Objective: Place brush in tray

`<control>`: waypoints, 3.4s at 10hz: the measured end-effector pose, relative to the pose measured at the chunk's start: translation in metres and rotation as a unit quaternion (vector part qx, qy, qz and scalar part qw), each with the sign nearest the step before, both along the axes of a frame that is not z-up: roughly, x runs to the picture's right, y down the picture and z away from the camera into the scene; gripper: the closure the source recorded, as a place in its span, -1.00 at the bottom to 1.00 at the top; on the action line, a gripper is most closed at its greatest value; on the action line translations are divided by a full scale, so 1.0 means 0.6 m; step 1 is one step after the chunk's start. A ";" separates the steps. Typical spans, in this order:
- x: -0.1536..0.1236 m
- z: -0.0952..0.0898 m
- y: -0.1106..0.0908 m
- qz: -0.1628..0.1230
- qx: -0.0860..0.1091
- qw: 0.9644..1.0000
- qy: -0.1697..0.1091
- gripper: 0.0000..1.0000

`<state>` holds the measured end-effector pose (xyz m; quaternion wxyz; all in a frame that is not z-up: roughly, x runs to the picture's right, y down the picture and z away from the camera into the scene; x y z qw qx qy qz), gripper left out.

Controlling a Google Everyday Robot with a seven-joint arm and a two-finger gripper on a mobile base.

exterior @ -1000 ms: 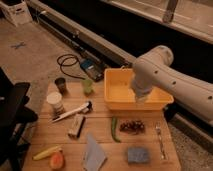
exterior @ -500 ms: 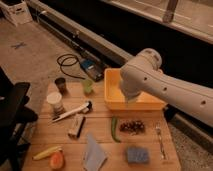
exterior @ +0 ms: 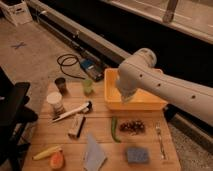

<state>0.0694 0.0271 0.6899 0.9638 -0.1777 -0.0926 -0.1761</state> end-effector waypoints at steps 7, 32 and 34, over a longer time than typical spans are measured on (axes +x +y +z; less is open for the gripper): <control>-0.168 0.108 -0.007 -0.017 -0.029 0.997 -0.068 -0.30; -0.447 0.290 0.113 -0.056 -0.115 0.976 -0.174 -0.30; -0.466 0.311 0.130 -0.055 -0.130 0.973 -0.182 -0.30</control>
